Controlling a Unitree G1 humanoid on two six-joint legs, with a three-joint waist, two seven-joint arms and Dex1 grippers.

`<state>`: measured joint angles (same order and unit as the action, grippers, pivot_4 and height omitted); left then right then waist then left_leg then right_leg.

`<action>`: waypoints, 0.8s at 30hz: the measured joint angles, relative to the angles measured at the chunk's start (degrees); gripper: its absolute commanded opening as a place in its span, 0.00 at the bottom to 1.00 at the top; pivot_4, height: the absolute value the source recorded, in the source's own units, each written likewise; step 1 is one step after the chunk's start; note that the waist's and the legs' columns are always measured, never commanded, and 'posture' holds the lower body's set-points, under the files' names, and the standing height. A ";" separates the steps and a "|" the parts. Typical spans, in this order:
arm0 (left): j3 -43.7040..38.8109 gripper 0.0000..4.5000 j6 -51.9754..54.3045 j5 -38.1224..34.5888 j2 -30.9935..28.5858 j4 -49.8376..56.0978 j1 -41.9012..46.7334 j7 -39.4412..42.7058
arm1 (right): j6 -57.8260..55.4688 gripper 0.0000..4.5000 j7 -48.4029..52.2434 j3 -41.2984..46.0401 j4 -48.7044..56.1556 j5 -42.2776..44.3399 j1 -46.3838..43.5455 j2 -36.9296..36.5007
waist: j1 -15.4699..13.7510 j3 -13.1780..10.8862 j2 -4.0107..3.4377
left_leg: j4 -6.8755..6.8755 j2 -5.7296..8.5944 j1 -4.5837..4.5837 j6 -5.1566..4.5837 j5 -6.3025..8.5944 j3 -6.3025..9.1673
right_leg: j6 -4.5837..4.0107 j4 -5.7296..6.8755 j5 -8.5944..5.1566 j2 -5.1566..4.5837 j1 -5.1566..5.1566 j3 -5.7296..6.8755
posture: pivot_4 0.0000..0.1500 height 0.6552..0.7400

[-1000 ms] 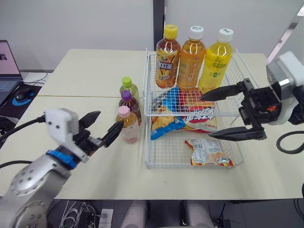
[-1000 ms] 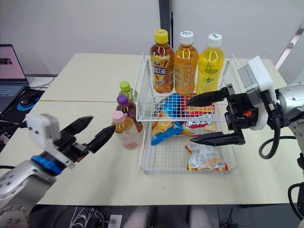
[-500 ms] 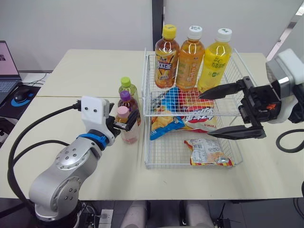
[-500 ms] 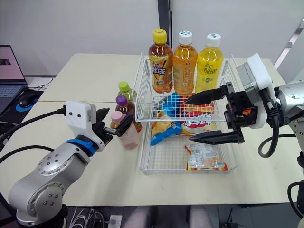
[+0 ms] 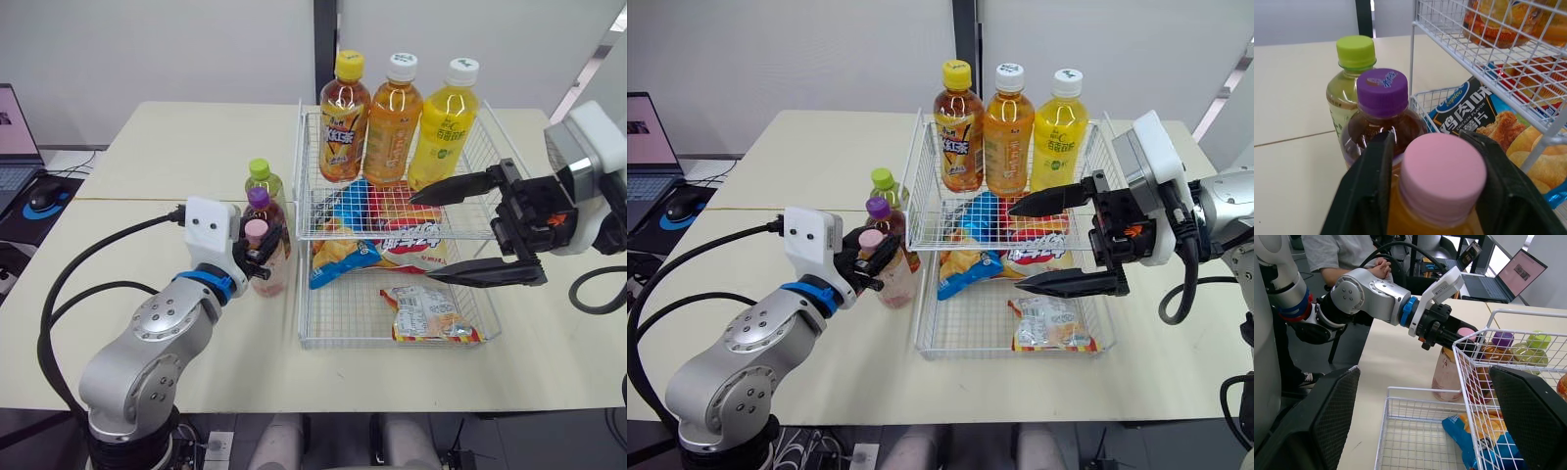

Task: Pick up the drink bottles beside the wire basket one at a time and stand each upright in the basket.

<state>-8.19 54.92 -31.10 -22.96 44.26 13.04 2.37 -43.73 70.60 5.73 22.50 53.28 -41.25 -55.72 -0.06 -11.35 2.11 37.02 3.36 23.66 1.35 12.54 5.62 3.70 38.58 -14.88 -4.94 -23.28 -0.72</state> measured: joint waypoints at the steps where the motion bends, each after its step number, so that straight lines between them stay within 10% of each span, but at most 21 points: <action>1: 0.05 0.31 -0.21 0.21 -0.02 0.00 -0.12 0.32 | 0.00 1.00 -0.05 0.00 0.00 0.00 0.00 0.00 | 0.00 0.00 0.00 | 0.00 0.00 0.00 0.00 0.00 0.00 | 0.00 0.00 0.00 0.00 0.00 0.00 | 1.00 1.00; 14: -13.85 0.31 -1.59 -9.63 -9.81 2.99 -7.59 12.81 | 0.18 1.00 -0.28 1.87 -0.31 -0.30 0.08 -0.29 | 0.13 -0.02 0.00 | -0.03 -0.05 0.10 0.00 0.00 0.11 | -0.03 -0.09 -0.03 0.01 -0.04 0.12 | 1.00 1.00; 24: -31.31 0.31 5.58 -35.72 -39.30 -21.56 13.73 29.48 | 0.76 1.00 -0.37 2.31 -1.30 -0.56 0.14 -0.36 | 0.38 -0.06 0.01 | -0.12 -0.03 0.17 -0.07 0.04 0.22 | 0.05 -0.52 0.01 0.02 0.05 0.31 | 1.00 1.00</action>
<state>-39.51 60.50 -66.82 -62.27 22.70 26.77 31.84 -42.97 70.24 8.04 21.20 52.72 -41.10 -56.08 0.31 -11.41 2.11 36.89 3.33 23.83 1.28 12.58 5.84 3.76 38.07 -14.87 -4.92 -23.24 -0.41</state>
